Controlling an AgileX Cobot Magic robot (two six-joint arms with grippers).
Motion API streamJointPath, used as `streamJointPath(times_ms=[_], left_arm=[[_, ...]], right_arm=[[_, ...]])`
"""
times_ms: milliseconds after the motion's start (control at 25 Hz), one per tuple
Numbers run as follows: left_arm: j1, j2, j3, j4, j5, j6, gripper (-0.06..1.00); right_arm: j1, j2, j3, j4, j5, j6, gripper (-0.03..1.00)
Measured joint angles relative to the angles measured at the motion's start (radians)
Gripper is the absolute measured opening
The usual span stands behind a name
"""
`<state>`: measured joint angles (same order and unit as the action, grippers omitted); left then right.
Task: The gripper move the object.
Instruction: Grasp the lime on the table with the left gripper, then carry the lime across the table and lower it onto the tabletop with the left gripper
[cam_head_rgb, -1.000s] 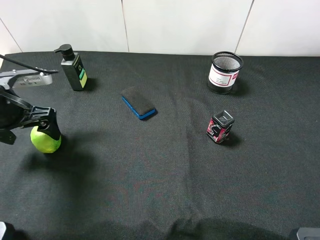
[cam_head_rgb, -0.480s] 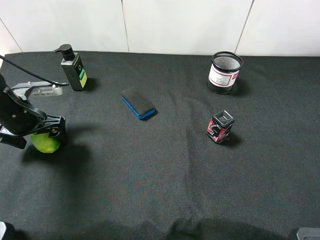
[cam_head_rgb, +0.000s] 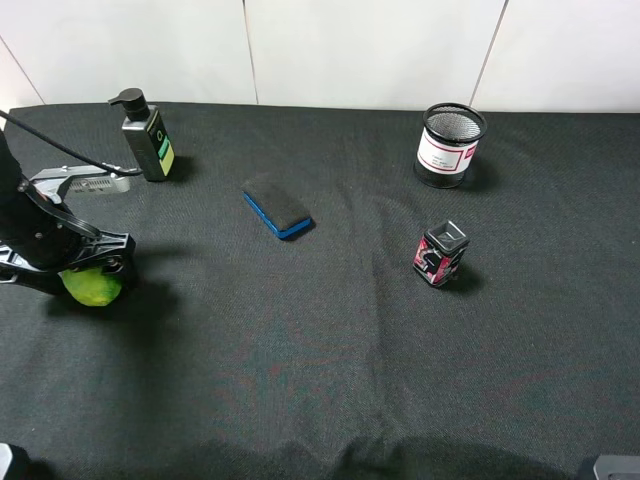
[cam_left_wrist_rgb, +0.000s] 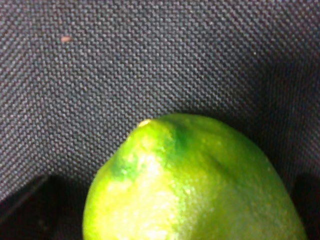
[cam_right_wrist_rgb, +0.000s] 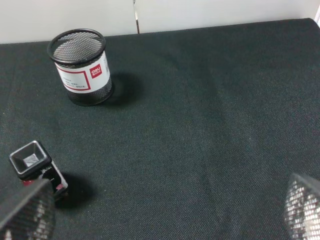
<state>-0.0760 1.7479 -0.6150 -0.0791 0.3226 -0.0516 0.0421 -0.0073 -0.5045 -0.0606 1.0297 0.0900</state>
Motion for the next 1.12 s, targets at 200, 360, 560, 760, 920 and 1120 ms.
streamJointPath(times_ms=[200,360,560,760,920,1120], left_arm=[[0.0,0.0,0.0,0.0,0.0,0.0,0.64],[0.0,0.0,0.0,0.0,-0.001,0.0,0.64],[0.0,0.0,0.0,0.0,-0.002,-0.011,0.64],[0.0,0.0,0.0,0.0,-0.003,-0.02,0.64],[0.0,0.0,0.0,0.0,-0.005,-0.02,0.64],[0.0,0.0,0.0,0.0,0.015,-0.023,0.64]], right_arm=[[0.0,0.0,0.0,0.0,0.0,0.0,0.69],[0.0,0.0,0.0,0.0,0.0,0.0,0.69],[0.0,0.0,0.0,0.0,0.0,0.0,0.69],[0.0,0.0,0.0,0.0,0.0,0.0,0.69],[0.0,0.0,0.0,0.0,0.0,0.0,0.69],[0.0,0.0,0.0,0.0,0.0,0.0,0.69]])
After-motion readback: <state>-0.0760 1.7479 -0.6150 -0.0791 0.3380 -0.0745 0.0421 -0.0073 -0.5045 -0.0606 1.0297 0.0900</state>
